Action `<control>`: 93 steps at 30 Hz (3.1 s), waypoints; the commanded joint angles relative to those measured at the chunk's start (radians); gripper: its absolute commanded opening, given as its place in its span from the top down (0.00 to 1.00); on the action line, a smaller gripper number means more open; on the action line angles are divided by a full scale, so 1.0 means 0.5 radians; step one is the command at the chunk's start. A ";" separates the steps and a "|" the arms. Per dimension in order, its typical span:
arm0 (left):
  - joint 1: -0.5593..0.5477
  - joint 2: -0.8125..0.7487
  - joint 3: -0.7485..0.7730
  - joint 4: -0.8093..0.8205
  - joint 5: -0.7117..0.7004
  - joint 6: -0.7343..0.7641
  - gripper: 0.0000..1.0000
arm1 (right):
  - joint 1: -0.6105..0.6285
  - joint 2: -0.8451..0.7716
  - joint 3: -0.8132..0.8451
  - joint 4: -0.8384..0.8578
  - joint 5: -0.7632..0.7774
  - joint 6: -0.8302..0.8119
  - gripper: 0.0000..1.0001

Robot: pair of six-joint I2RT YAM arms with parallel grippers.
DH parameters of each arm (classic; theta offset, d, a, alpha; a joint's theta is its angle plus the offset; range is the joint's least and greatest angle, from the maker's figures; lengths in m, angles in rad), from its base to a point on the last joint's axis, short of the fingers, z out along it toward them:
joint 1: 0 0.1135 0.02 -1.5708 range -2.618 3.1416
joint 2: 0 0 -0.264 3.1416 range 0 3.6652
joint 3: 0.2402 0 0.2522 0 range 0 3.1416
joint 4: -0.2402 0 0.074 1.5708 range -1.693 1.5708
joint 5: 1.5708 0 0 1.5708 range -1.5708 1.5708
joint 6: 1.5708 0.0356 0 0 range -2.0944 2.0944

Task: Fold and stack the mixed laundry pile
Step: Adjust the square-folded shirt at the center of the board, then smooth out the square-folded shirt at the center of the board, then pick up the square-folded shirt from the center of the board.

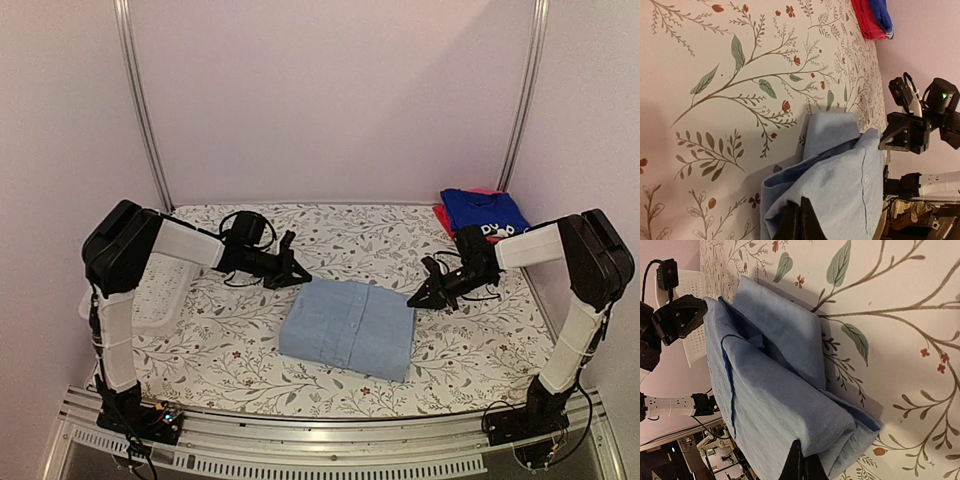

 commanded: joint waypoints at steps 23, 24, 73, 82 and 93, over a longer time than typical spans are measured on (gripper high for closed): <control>-0.024 0.096 0.300 -0.053 0.102 0.244 1.00 | -0.145 -0.238 0.038 -0.262 0.328 -0.160 1.00; -0.017 0.132 0.324 -0.062 0.073 0.233 1.00 | -0.159 -0.196 0.057 -0.231 0.326 -0.163 1.00; -0.302 0.197 -0.125 0.347 0.134 -0.096 0.00 | 0.167 0.503 -0.139 0.597 -0.428 0.348 0.32; -0.157 -0.430 -0.304 0.065 -0.241 0.457 0.00 | -0.084 -0.082 -0.151 0.049 -0.396 -0.011 0.34; -0.916 -0.273 0.401 -0.583 -1.037 1.868 0.30 | -0.360 -0.646 -0.472 0.089 -0.109 0.327 0.41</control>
